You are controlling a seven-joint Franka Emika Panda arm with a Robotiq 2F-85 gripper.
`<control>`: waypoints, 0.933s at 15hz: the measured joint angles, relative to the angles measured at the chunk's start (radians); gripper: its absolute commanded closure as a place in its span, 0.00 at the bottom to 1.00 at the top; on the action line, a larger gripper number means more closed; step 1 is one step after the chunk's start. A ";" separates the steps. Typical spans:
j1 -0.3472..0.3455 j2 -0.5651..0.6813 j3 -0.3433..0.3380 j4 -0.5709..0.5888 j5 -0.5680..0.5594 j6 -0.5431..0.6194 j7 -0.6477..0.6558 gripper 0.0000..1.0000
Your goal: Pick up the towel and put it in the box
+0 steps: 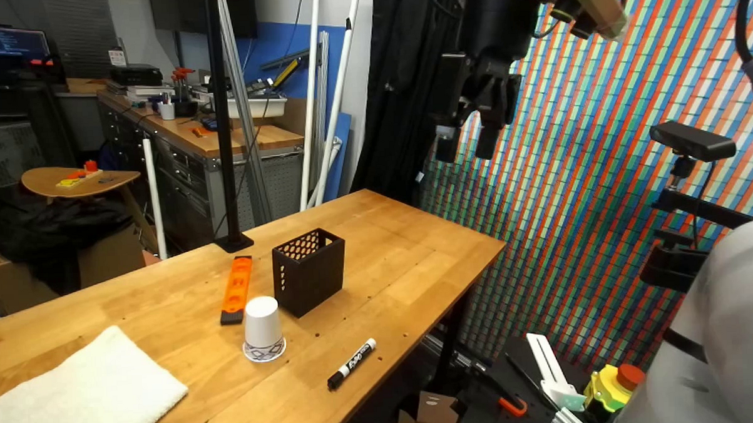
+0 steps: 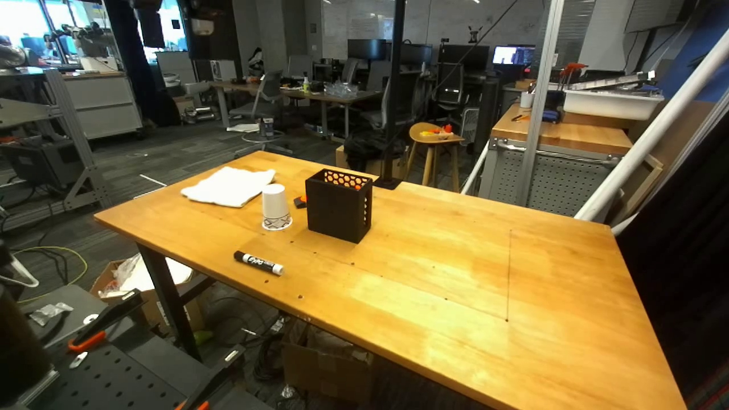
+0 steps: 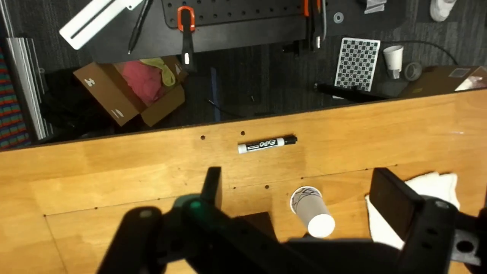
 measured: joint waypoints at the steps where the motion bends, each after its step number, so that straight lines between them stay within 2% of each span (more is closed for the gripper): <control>1: 0.023 0.012 0.033 0.003 0.019 0.008 0.017 0.00; 5: 0.113 0.095 0.150 0.037 0.067 0.065 0.062 0.00; 8: 0.169 0.202 0.216 0.092 0.071 0.125 0.066 0.00; 14: 0.234 0.482 0.268 0.258 0.052 0.285 0.014 0.00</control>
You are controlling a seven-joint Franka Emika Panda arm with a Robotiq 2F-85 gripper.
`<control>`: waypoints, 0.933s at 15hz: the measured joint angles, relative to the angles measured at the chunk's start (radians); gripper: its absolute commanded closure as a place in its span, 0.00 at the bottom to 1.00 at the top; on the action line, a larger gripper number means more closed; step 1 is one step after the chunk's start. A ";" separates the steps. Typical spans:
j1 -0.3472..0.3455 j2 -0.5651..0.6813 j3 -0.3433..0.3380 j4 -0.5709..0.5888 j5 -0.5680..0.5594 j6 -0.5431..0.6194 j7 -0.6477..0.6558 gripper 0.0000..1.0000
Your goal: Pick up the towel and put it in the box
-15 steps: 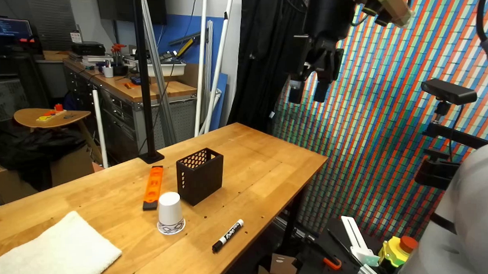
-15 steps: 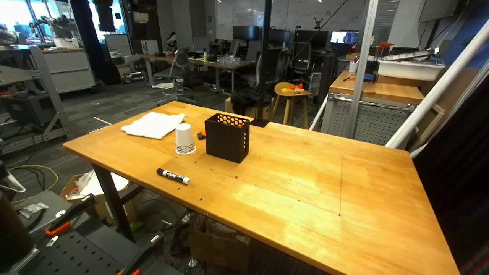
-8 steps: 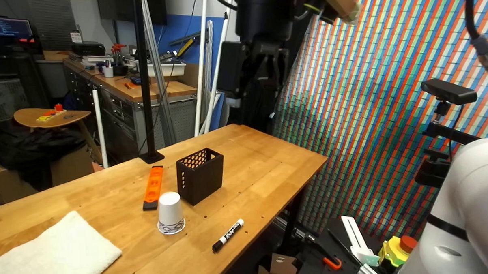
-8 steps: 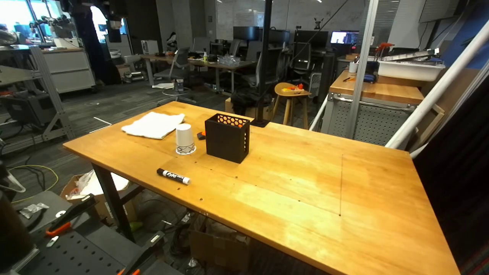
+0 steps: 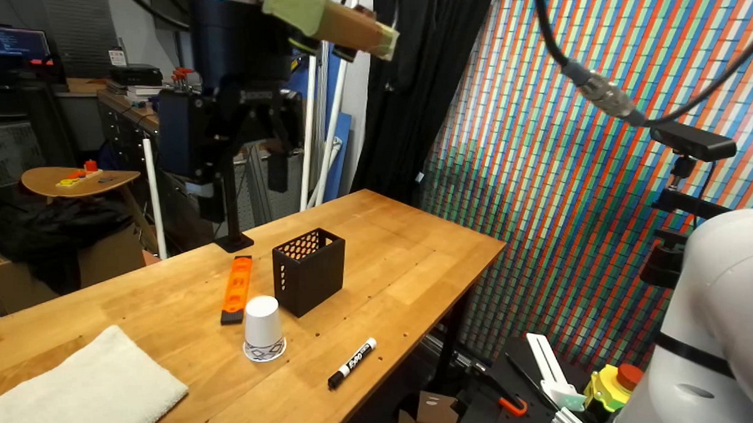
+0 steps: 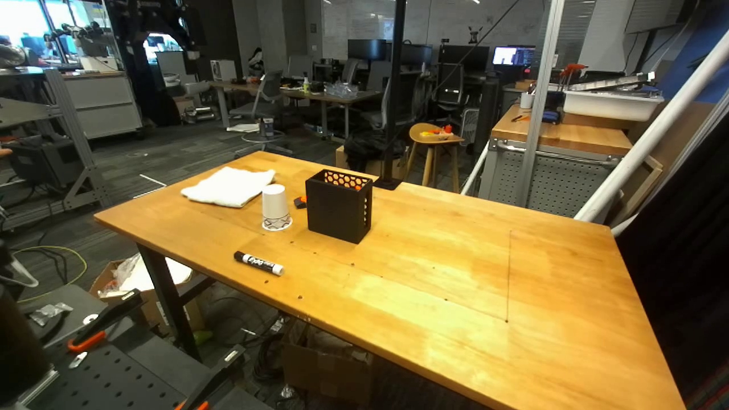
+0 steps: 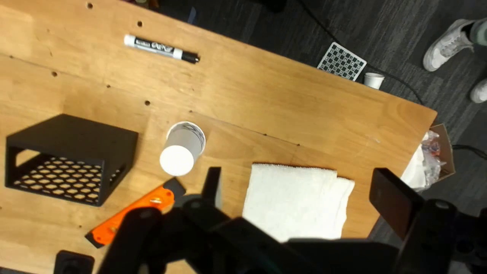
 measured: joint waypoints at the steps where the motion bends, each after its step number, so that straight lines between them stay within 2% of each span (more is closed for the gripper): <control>1: 0.006 0.046 0.001 0.030 -0.008 0.022 -0.017 0.00; 6: 0.033 0.231 0.006 0.168 -0.057 0.092 -0.092 0.00; 14: 0.099 0.488 0.037 0.401 -0.235 0.143 -0.117 0.00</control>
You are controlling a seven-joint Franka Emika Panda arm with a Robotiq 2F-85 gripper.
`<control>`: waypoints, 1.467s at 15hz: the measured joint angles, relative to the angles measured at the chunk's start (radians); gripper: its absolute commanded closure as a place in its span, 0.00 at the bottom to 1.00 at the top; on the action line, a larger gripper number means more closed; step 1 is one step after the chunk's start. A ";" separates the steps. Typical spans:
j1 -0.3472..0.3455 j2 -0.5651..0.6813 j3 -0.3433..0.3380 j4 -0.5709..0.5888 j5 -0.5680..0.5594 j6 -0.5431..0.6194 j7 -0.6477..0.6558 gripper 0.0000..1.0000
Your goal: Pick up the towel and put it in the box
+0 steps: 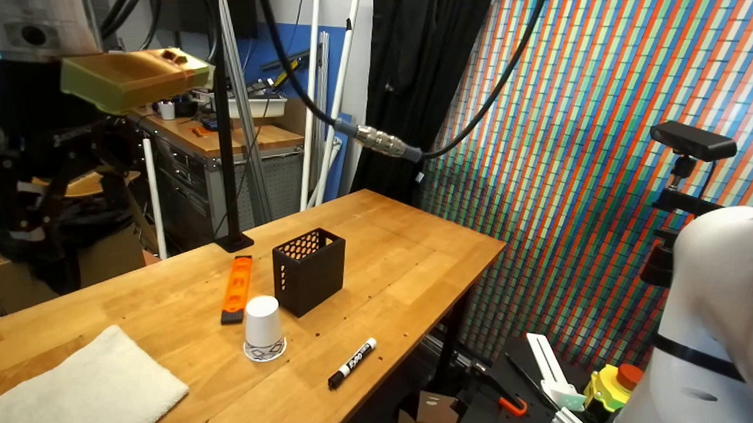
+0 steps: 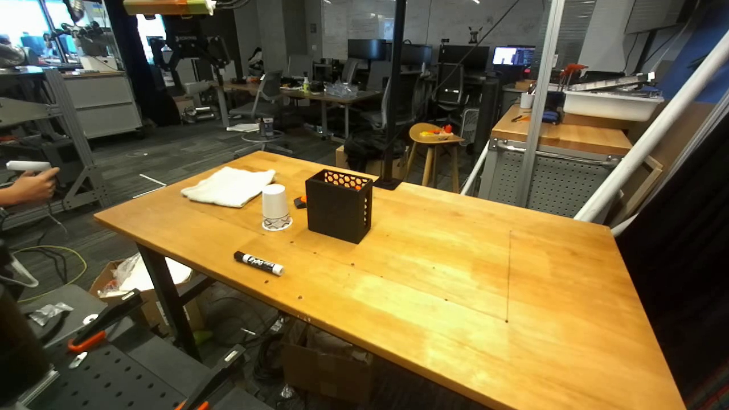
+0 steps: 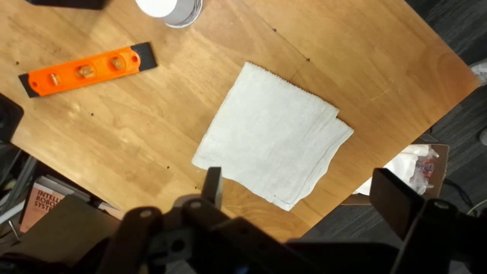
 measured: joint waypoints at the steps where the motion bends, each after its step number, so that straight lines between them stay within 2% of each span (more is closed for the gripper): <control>1: 0.007 0.036 0.000 0.028 -0.021 0.011 0.000 0.00; 5: 0.026 0.188 -0.001 0.137 -0.083 0.049 -0.006 0.00; 11: 0.043 0.397 -0.027 0.264 -0.098 0.106 -0.021 0.00; 22: 0.103 0.649 -0.092 0.410 -0.101 0.241 -0.017 0.00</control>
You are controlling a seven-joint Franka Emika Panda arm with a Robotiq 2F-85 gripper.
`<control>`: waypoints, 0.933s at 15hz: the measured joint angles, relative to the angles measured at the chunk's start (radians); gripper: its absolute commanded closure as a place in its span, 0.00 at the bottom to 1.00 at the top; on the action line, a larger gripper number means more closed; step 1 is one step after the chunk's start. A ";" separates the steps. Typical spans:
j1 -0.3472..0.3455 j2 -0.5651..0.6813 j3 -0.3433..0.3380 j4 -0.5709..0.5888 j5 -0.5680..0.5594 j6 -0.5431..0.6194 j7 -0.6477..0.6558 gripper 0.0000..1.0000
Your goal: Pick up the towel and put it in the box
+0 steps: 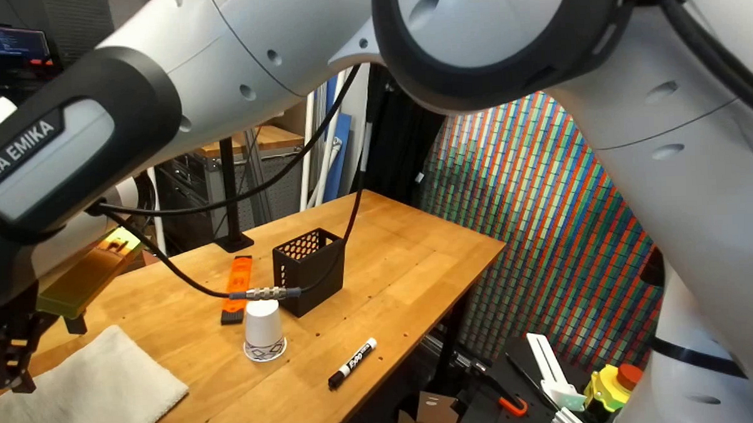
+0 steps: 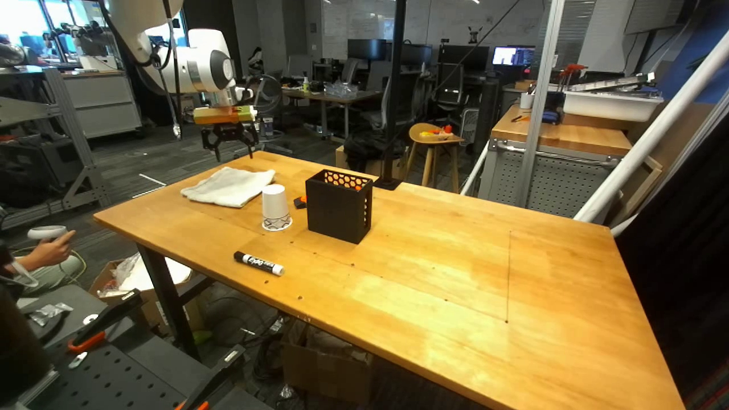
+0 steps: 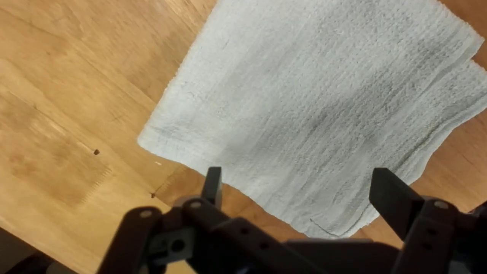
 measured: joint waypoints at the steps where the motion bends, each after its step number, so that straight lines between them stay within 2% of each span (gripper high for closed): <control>1: 0.005 0.016 -0.007 0.008 0.000 0.016 0.003 0.00; 6: 0.022 0.079 -0.048 0.034 -0.005 0.071 0.016 0.00; 14: 0.042 0.129 -0.071 0.060 -0.028 0.072 0.032 0.00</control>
